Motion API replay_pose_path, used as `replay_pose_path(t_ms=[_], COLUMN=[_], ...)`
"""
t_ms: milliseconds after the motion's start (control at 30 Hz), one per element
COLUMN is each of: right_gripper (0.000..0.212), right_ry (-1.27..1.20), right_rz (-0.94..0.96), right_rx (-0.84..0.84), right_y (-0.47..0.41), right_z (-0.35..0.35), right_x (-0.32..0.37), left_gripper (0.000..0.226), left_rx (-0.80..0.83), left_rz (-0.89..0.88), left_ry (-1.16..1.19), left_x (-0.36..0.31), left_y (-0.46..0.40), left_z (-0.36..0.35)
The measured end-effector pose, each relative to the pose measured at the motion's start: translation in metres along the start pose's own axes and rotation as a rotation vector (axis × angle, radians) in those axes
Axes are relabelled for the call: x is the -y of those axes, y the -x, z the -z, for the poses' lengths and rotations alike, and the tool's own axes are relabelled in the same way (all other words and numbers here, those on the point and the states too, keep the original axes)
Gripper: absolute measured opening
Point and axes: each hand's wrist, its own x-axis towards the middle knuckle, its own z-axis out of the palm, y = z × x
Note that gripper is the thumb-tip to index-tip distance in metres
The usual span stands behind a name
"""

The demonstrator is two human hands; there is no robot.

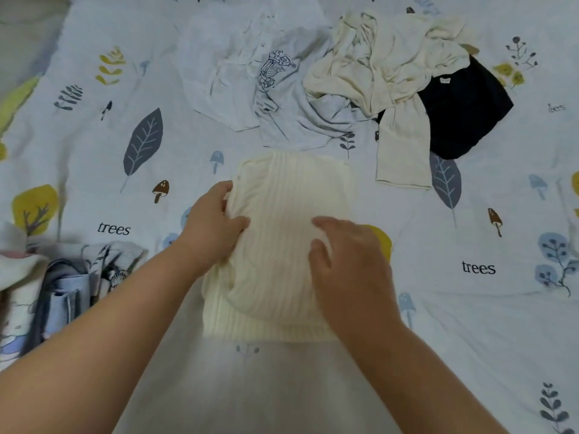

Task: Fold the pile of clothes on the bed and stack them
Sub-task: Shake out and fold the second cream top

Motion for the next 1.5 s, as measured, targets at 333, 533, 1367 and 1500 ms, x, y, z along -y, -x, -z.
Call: replay_pose_path(t_ms=[333, 533, 1367, 1500], right_gripper=[0.083, 0.077, 0.044, 0.05], right_ry=[0.453, 0.445, -0.707, -0.711], right_rz=[-0.107, -0.044, -0.259, -0.169], right_rx=[0.136, 0.168, 0.235, 0.236], right_y=[0.026, 0.022, 0.062, 0.079], right_z=[-0.087, -0.084, 0.085, 0.12], right_x=[-0.038, -0.043, 0.02, 0.067], left_gripper=[0.08, 0.071, 0.047, 0.037], left_rx=[-0.007, -0.051, 0.17, 0.065], left_rz=[-0.148, -0.159, 0.222, 0.154], left_ry=[-0.55, -0.381, 0.674, 0.692], left_x=[0.052, 0.066, -0.043, -0.072], left_y=[0.038, 0.038, 0.14, 0.177], left_z=[-0.048, -0.052, 0.073, 0.121])
